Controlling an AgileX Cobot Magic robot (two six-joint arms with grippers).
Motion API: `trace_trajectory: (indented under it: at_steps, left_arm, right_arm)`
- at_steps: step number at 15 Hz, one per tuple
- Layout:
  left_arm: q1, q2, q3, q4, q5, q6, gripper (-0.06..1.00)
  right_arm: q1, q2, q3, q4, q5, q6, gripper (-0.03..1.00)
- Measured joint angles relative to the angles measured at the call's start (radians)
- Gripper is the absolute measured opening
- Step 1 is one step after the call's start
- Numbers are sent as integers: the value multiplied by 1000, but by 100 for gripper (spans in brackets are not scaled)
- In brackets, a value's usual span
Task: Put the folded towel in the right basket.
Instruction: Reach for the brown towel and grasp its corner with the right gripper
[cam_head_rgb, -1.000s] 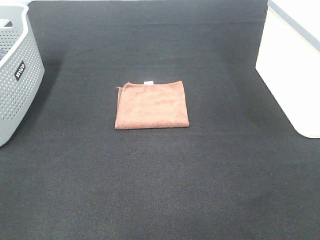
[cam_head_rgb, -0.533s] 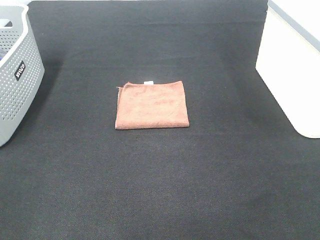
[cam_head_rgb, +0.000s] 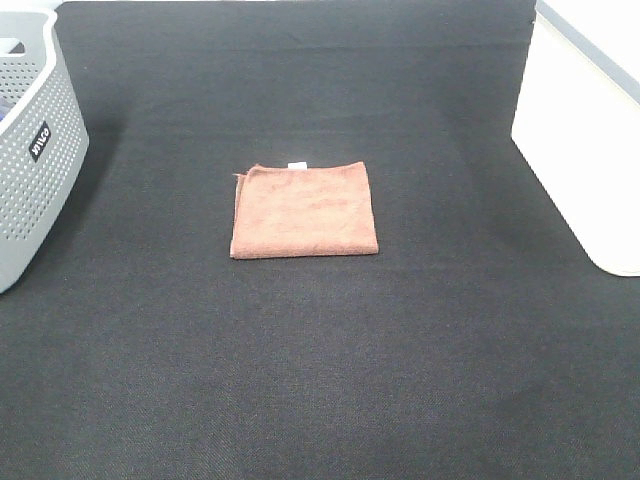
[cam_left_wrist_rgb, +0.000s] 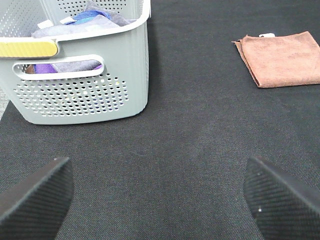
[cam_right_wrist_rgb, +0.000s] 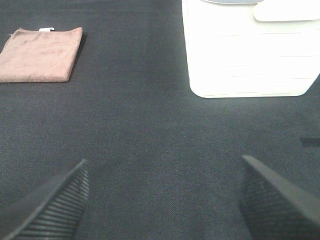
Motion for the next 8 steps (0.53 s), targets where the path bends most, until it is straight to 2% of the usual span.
trace_trajectory:
  at_steps: [8]
  left_arm:
    - [0, 0, 0, 0, 0, 0, 87]
  right_arm:
    - [0, 0, 0, 0, 0, 0, 76]
